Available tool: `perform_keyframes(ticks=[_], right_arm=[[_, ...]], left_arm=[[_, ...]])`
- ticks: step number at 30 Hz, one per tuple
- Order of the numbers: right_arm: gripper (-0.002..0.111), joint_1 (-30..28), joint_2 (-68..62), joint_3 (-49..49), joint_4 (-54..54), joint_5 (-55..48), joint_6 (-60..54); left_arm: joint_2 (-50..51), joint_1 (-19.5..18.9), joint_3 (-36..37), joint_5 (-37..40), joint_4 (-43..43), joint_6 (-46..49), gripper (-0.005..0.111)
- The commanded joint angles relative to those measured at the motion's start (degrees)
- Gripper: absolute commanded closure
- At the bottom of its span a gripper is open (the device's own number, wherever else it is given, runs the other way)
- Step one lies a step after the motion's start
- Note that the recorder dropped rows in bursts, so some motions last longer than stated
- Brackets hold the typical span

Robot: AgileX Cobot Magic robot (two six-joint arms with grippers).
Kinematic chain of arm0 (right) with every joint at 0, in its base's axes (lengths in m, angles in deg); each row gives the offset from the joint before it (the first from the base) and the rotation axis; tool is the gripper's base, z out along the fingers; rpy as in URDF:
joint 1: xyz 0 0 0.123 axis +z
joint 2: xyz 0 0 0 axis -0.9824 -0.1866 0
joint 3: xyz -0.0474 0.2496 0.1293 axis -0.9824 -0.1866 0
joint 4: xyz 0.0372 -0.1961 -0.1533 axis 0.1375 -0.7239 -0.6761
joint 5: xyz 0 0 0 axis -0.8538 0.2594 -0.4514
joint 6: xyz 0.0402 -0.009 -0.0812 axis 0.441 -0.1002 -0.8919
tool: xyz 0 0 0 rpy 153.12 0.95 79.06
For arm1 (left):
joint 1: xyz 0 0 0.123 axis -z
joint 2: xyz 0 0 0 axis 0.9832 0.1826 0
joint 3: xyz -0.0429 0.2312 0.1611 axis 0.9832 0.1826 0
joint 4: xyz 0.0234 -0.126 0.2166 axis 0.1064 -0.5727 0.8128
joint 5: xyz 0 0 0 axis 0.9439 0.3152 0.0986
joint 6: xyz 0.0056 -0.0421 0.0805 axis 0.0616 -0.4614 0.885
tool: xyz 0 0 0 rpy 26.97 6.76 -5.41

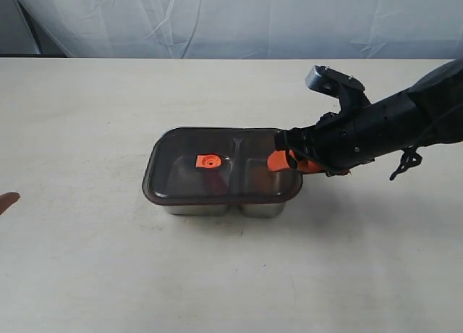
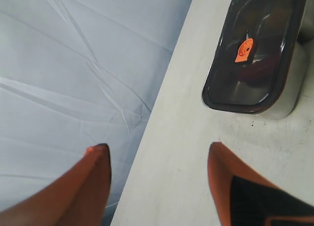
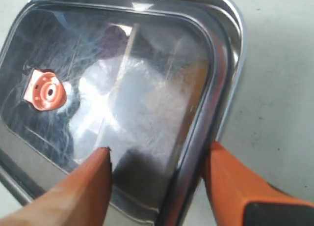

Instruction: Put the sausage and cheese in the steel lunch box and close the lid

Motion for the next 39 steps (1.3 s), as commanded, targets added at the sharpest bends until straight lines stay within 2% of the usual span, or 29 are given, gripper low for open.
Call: perform_keyframes(ticks=[1,9,11,13,17,18,21,23,27,29,31,39], right_arm=[[0.054,-0.2,1.6,-0.1,-1.9,0.3,-0.2],[0.054,-0.2,1.7,-0.1,-20.7,1.8,15.0],[0.054,-0.2,1.8,-0.1,-24.2,1.8,18.1],[0.054,-0.2,2.5,-0.1,-25.1,2.4,18.5],[0.054,-0.2,7.6,-0.1,-25.2,3.7,18.6],[0.054,-0.2,9.3,-0.1,-25.2,4.2,18.6],[0.057,-0.2,12.7,-0.1,-25.2,5.0,18.6],[0.066,-0.2,13.5,-0.1,-25.2,5.1,18.6],[0.099,-0.2,13.3,-0.1,-23.4,5.5,17.7],[0.109,-0.1,12.7,-0.1,-20.3,5.4,15.9],[0.108,0.6,12.1,-0.1,-17.7,4.5,12.9],[0.108,6.9,6.9,-0.1,-16.6,7.6,9.2]], left_arm=[[-0.3,0.3,0.0,-0.6,-0.1,-0.5,0.051],[-0.3,0.3,0.0,-0.5,-0.1,-0.6,0.051],[-0.3,0.3,0.0,-0.5,-0.1,-0.7,0.055],[-0.3,0.3,0.0,-0.5,-0.2,-0.7,0.067],[2.3,0.3,0.0,-2.6,-4.2,-0.2,0.104],[4.1,0.3,0.0,-3.3,-5.6,0.7,0.107],[10.4,0.3,-1.4,-3.7,-10.0,5.5,0.107],[13.9,0.3,-2.8,-3.7,-14.4,10.5,0.107],[24.1,0.3,-6.6,-1.2,-35.7,30.3,0.107],[29.2,0.3,-8.3,2.3,-46.0,39.8,0.107],[35.0,0.3,-10.3,7.1,-50.2,40.3,0.107],[50.7,0.3,-15.2,14.3,-50.3,40.3,0.107]])
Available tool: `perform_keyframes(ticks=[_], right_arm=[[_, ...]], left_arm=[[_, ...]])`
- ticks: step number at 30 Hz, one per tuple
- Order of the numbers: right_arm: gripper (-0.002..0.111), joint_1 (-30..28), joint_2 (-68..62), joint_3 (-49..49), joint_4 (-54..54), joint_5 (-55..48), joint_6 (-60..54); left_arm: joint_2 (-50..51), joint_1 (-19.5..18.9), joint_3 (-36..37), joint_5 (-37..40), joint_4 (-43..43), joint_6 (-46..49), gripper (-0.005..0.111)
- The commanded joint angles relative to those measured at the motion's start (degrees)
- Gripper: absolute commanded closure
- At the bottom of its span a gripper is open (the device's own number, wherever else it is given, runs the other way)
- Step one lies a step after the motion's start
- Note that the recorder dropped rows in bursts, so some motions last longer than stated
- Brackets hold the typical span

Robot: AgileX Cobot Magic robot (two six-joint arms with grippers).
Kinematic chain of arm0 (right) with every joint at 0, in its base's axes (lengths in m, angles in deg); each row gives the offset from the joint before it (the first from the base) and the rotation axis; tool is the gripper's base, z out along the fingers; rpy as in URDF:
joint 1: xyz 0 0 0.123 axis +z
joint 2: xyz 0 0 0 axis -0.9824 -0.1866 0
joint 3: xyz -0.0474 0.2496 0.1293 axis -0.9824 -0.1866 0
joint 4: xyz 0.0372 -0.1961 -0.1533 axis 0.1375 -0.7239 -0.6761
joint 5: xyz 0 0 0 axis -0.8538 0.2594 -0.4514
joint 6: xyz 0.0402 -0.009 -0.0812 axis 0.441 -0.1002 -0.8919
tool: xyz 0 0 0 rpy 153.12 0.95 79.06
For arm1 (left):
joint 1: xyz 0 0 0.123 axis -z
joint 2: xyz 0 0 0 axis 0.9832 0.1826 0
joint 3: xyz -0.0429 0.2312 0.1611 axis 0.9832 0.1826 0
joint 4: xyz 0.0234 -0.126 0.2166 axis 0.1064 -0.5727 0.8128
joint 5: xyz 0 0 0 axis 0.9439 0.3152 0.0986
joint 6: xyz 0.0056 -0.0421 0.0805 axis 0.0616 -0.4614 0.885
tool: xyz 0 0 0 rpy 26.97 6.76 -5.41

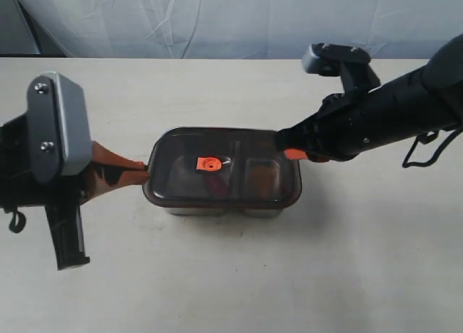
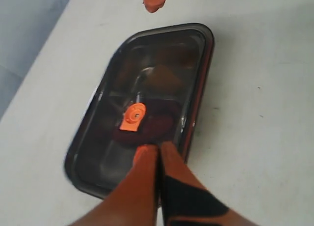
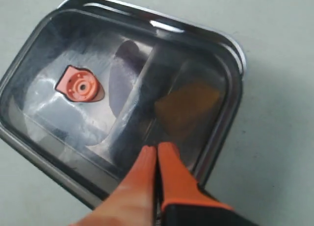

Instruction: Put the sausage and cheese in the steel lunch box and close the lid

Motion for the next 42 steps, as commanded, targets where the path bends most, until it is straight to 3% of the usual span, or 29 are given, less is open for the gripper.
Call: perform_keyframes(ticks=[1,15,20,34,42], right_arm=[[0.108,2.9,-3.9,-0.1,0.5,3.4,-1.6],[0.108,3.4,-12.9,6.7,0.7,0.9,-1.6],[0.108,3.4,-16.0,6.7,0.5,1.8,-1.6],[0.108,3.4,-19.7,6.7,-0.6,2.6,-1.6],[0.108,3.4,-12.6,6.7,-1.3,0.5,-0.5]], left_arm=[[6.8,0.3,-2.7,4.1,-1.5,1.8,0.107],[24.5,0.3,-6.2,2.0,-1.0,1.8,0.107],[25.4,0.3,-6.8,-1.4,-1.6,1.8,0.107],[31.4,0.3,-6.8,-1.0,-2.1,1.8,0.107],[31.4,0.3,-6.8,-1.0,-2.1,1.8,0.107]])
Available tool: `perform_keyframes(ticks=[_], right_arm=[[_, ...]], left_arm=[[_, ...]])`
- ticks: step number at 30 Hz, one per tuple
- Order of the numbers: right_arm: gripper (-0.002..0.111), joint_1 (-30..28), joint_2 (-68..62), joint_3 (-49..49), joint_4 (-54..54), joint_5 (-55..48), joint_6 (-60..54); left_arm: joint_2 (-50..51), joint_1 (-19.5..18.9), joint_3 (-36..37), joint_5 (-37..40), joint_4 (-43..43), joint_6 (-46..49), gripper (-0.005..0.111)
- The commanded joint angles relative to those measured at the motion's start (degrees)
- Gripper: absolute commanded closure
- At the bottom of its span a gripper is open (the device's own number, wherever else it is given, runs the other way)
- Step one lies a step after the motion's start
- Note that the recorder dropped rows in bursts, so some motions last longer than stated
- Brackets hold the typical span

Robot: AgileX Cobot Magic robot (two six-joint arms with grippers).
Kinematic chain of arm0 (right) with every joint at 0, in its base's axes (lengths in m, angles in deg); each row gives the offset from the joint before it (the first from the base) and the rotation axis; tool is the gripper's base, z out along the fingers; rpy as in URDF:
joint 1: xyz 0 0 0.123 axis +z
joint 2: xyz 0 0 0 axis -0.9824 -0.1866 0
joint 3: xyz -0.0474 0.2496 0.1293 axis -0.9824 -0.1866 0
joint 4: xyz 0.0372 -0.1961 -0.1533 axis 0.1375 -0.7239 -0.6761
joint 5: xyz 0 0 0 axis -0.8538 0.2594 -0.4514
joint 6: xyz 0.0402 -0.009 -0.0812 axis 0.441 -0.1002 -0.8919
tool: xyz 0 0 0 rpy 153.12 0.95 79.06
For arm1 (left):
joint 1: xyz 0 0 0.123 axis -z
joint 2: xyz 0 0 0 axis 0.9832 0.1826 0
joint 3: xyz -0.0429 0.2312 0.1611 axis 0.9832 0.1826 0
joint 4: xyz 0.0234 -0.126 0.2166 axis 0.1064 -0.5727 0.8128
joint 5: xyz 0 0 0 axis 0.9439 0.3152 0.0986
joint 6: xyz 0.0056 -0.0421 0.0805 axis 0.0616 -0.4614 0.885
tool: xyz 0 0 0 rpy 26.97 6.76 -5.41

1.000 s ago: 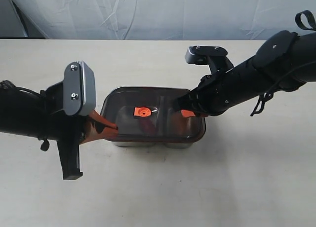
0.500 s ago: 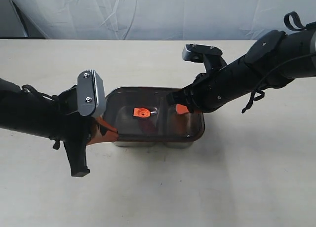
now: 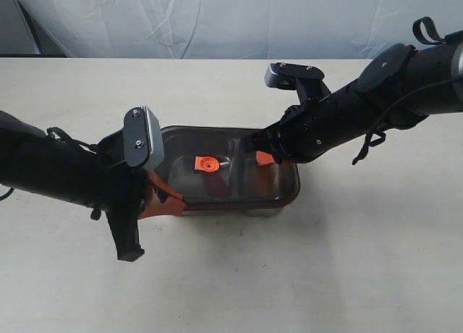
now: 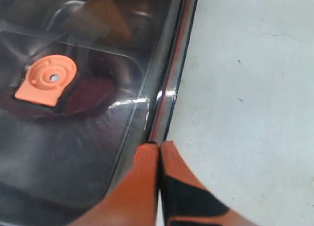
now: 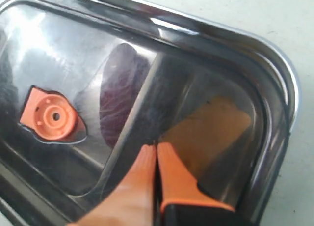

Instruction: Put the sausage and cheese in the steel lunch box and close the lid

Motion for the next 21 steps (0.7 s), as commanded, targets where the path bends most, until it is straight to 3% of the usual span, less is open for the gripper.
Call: perform_keyframes(ticks=[1,8,21], right_arm=[[0.108,0.1,3.4,-1.3,-4.6,-2.0,1.3],[0.108,0.1,7.2,-1.3,-11.8,-3.6,7.0],[0.108,0.1,2.8,-1.3,-13.1,0.3,7.0]], left_arm=[[1.6,0.3,0.9,-3.7,2.7,1.8,0.107],[1.6,0.3,0.2,-3.3,1.0,1.8,0.107],[-2.9,0.3,0.0,-1.1,0.5,1.8,0.107]])
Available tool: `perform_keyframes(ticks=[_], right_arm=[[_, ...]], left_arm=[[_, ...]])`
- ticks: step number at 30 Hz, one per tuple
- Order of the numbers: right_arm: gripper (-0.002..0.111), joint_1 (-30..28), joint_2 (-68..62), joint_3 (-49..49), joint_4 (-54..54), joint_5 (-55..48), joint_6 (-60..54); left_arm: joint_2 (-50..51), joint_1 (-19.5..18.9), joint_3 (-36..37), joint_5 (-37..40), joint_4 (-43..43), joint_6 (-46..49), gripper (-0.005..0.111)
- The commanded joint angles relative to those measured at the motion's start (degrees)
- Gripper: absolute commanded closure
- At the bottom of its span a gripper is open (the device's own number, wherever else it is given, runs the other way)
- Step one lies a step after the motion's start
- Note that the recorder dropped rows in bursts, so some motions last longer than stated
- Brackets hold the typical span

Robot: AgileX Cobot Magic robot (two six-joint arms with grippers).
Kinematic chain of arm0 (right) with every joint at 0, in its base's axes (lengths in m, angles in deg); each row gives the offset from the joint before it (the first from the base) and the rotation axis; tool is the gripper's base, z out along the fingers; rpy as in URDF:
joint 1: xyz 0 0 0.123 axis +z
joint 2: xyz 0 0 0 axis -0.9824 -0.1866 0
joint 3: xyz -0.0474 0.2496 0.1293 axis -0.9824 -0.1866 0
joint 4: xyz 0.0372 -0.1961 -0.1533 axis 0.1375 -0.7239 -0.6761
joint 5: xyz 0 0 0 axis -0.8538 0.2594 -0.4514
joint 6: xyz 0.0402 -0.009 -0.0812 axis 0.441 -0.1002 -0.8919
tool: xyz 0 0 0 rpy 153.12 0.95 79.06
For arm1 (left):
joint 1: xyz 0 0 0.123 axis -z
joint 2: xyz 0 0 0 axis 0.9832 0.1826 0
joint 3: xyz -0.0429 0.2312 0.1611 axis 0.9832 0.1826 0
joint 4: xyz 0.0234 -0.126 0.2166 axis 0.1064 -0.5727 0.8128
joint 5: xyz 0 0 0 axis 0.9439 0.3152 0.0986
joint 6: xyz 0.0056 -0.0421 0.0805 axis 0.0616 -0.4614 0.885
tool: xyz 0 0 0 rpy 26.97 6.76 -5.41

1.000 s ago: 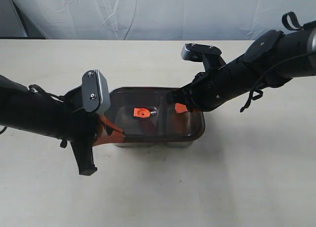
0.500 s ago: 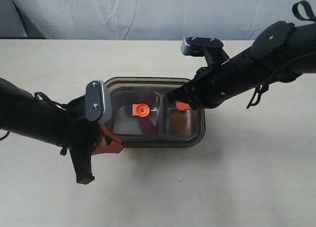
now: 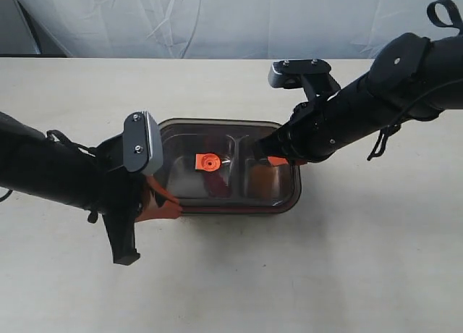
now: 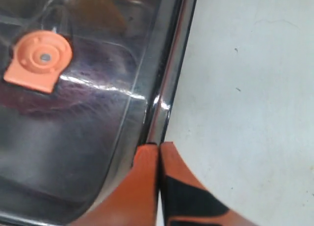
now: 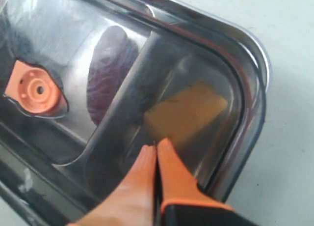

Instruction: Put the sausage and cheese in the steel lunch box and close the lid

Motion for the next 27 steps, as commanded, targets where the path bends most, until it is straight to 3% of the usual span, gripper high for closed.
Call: perform_keyframes(ticks=[1,18,27], right_arm=[[0.108,-0.2,-1.5,-0.3,-1.1,1.3,0.1],[0.108,-0.2,1.4,-0.2,-1.1,3.6,0.8],[0.108,0.7,8.0,-0.2,-1.1,-9.6,0.7]], left_arm=[[-2.7,0.3,-0.2,-1.3,-0.6,1.8,0.107],[-8.7,0.3,-0.2,-3.6,-0.5,1.8,0.107],[-10.2,0.3,-0.2,-5.5,-0.1,1.7,0.107]])
